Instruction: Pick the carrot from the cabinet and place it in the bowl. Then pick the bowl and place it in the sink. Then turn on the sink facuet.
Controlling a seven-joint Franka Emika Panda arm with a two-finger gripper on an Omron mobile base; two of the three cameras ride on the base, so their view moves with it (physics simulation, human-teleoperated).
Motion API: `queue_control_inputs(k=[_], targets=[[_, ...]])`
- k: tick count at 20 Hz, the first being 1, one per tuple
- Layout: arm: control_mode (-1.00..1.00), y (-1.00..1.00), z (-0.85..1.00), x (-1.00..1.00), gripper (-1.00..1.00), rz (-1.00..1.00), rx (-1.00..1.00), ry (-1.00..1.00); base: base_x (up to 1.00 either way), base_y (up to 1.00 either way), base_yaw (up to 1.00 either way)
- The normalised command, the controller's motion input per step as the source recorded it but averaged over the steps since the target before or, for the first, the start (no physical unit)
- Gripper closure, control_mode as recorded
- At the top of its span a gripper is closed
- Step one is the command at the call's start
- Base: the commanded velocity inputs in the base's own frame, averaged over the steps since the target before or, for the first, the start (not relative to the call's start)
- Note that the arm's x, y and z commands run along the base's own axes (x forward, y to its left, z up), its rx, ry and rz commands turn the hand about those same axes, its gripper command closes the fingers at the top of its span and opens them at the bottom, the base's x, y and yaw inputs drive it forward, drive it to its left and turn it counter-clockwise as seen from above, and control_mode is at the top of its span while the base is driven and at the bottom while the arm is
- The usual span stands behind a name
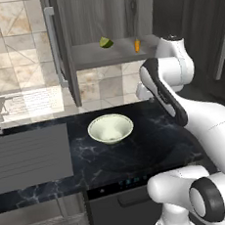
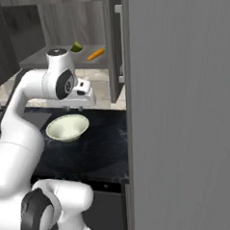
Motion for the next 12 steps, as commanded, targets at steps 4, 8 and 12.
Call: queue_control_inputs(k=[4,8,12], targets=[[-1.00,0.05,-0.01,0.04,-1.00,-0.04,-0.05,0.00,0.00,0.00,0.00],[-1.00,-0.04,0.00,-0.24,-1.00,0.00,0.00,-0.09,0.00,0.00,0.00],[-1.00,-0.01,0.25,-0.04,-1.00,-0.09,-0.02,-0.20,0.00,0.00,0.00]])
